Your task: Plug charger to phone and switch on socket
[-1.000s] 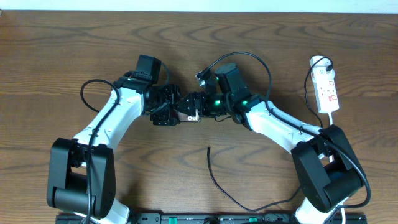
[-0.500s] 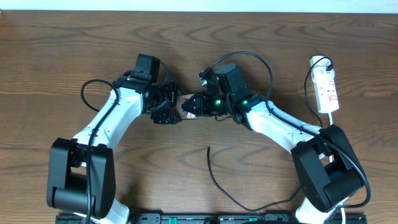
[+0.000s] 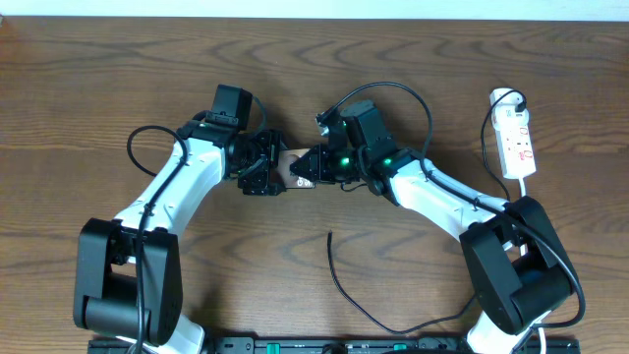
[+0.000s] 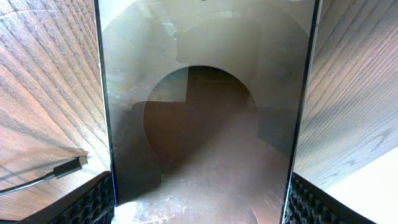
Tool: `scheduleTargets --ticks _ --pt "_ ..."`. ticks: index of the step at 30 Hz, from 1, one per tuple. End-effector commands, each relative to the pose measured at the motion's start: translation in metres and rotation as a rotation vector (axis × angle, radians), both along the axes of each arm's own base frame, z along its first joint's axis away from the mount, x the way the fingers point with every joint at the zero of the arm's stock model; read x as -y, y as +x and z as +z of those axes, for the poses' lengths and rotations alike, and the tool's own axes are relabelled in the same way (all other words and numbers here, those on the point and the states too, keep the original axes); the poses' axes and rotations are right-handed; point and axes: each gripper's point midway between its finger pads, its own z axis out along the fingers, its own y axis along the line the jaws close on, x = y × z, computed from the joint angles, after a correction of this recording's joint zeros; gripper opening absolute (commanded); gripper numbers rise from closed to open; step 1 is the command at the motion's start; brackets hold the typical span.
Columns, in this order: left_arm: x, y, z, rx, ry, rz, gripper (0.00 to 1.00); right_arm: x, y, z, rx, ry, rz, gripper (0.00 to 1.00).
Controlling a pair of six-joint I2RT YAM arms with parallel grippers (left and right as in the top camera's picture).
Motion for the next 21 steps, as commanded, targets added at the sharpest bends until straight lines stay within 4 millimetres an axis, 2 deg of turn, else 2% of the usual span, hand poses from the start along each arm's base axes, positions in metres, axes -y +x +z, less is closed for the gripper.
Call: scheduleTargets --ticks 1,6,11,16,21 --pt "0.012 0.004 0.013 0.032 -0.057 -0.051 0.75 -0.008 -0.003 0.014 0.028 0.053 0.056 0.01" --pt "0.024 -0.001 0.021 0.022 -0.134 -0.086 0.77 0.006 0.009 0.013 0.031 0.048 0.024 0.01" --pt "0.025 -0.001 0.025 0.043 -0.167 -0.122 0.78 0.022 0.024 0.012 0.031 0.044 -0.02 0.01" --pt "0.03 0.008 0.04 0.13 -0.255 -0.189 0.91 0.04 0.038 0.012 0.032 0.044 -0.068 0.01" --pt "0.028 0.009 0.045 0.167 -0.272 -0.218 0.92 0.052 0.046 0.013 0.03 0.047 -0.096 0.01"
